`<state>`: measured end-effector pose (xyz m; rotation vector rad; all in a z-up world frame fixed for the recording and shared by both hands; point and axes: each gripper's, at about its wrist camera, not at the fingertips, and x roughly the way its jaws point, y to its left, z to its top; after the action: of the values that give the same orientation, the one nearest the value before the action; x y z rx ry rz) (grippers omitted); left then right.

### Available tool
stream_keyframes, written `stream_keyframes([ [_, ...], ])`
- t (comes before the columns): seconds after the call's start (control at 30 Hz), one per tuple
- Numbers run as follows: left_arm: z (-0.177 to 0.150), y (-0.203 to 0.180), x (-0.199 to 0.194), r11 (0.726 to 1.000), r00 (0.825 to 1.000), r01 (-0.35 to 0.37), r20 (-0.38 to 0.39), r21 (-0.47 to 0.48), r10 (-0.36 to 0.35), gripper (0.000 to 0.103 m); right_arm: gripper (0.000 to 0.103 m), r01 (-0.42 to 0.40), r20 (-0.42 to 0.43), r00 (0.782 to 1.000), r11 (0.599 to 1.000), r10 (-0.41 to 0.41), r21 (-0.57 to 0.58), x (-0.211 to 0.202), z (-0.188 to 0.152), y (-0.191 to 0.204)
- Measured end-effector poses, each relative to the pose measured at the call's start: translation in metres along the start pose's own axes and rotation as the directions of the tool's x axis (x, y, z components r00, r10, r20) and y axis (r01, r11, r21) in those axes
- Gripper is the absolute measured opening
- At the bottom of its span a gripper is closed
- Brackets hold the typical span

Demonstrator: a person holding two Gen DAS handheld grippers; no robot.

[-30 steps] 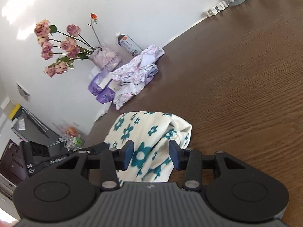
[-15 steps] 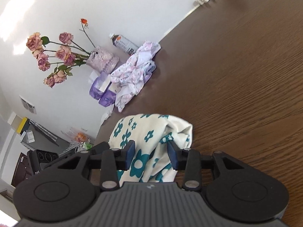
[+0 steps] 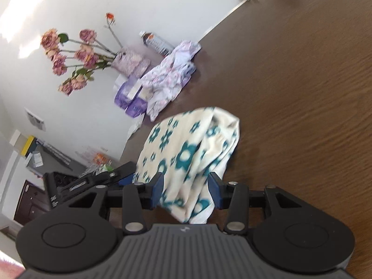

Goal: Fold clothes
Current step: 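Grasp the folded teal-flower bundle with both grippers at its ends, then lift the bundle with both grippers and carry it toward the wall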

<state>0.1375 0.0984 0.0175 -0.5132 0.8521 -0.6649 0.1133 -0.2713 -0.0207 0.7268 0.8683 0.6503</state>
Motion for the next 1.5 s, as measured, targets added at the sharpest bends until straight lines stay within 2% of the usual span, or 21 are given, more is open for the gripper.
stream_keyframes([
  [0.03,-0.002,0.000,0.001,1.000,1.000,0.008,-0.006,-0.004,-0.008,0.021,0.040,-0.008,-0.012,1.000,1.000,0.008,-0.004,0.004,-0.002,0.001],
  [0.13,-0.010,0.002,0.001,0.999,1.000,0.030,-0.004,-0.031,-0.030,0.021,0.038,0.008,-0.013,1.000,1.000,-0.008,-0.021,0.013,-0.004,0.005],
  [0.2,-0.013,0.005,-0.004,0.998,0.999,0.042,-0.001,-0.054,-0.042,0.023,0.038,0.008,-0.014,1.000,1.000,-0.008,-0.020,0.011,-0.003,0.005],
  [0.27,-0.016,0.010,-0.011,0.994,0.998,0.062,0.006,-0.086,-0.062,0.031,0.038,0.010,-0.004,1.000,1.000,-0.010,-0.015,0.003,-0.001,0.002],
  [0.37,-0.023,0.011,-0.012,0.993,0.997,0.079,0.005,-0.087,-0.079,0.032,0.038,0.013,0.019,1.000,1.000,-0.013,-0.007,-0.008,-0.002,-0.001],
  [0.4,-0.024,0.010,-0.010,0.993,0.996,0.085,0.000,-0.083,-0.085,0.032,0.038,0.008,0.019,1.000,1.000,-0.008,0.003,-0.009,-0.002,-0.003],
  [0.47,-0.028,0.006,-0.006,0.992,0.994,0.104,-0.023,-0.074,-0.106,0.023,0.038,0.010,0.005,1.000,1.000,-0.011,0.012,-0.003,-0.003,-0.004],
  [0.53,-0.033,-0.001,-0.002,0.992,0.991,0.115,-0.057,-0.050,-0.117,0.022,0.037,0.042,-0.004,0.999,0.999,-0.042,0.000,0.003,-0.003,-0.002],
  [0.6,-0.034,-0.005,-0.006,0.995,0.993,0.101,-0.066,-0.014,-0.102,0.024,0.037,0.057,0.000,0.998,0.998,-0.057,-0.010,0.000,0.001,0.000],
  [0.7,-0.026,0.001,-0.020,0.998,0.999,0.046,-0.002,-0.041,-0.046,0.044,0.039,0.058,0.032,0.998,0.998,-0.057,-0.021,-0.012,0.009,0.000],
  [0.73,-0.022,0.002,-0.023,0.999,0.999,0.022,0.029,-0.044,-0.021,0.046,0.040,0.063,0.046,0.997,0.998,-0.061,-0.030,-0.014,0.013,0.002],
  [0.87,0.000,0.001,-0.016,0.999,0.995,-0.029,0.092,-0.042,0.033,0.046,0.040,0.090,0.076,0.993,0.994,-0.085,-0.058,-0.005,0.034,0.006],
  [1.0,0.016,0.002,0.007,0.994,0.993,-0.091,0.067,-0.057,0.095,0.044,0.040,0.112,0.057,0.992,0.993,-0.109,-0.036,0.018,0.053,0.002],
  [1.03,0.017,0.004,0.011,0.995,0.995,-0.070,0.060,-0.065,0.074,0.031,0.039,0.111,0.048,0.993,0.993,-0.110,-0.026,0.024,0.055,-0.001],
  [1.07,0.017,0.005,0.014,0.996,0.997,-0.049,0.054,-0.072,0.053,0.022,0.039,0.108,0.039,0.993,0.994,-0.108,-0.017,0.029,0.057,-0.003],
  [1.1,0.018,0.007,0.018,0.996,0.998,-0.027,0.047,-0.079,0.031,0.016,0.033,0.097,0.030,0.995,0.995,-0.096,-0.007,0.033,0.058,-0.005],
  [1.17,0.018,0.010,0.023,0.995,0.999,0.007,0.037,-0.095,-0.004,0.016,0.032,0.074,0.008,0.997,0.997,-0.074,-0.001,0.040,0.057,-0.007],
  [1.27,0.021,0.023,0.024,0.981,0.999,0.048,0.029,-0.189,-0.044,0.024,0.033,0.061,0.003,0.998,0.998,-0.061,-0.003,0.041,0.055,-0.007],
  [1.33,0.022,0.029,0.016,0.973,0.997,0.073,0.049,-0.220,-0.064,0.031,0.034,0.047,0.007,0.999,0.999,-0.047,0.004,0.037,0.056,-0.008],
  [1.4,0.022,0.032,0.009,0.972,0.995,0.089,0.070,-0.219,-0.076,0.034,0.034,0.034,0.021,0.999,0.999,-0.034,0.013,0.030,0.057,-0.012],
  [1.5,0.023,0.029,0.021,0.969,0.993,0.116,0.048,-0.216,-0.108,0.034,0.034,0.013,0.011,1.000,1.000,-0.014,0.028,0.034,0.058,-0.014],
])
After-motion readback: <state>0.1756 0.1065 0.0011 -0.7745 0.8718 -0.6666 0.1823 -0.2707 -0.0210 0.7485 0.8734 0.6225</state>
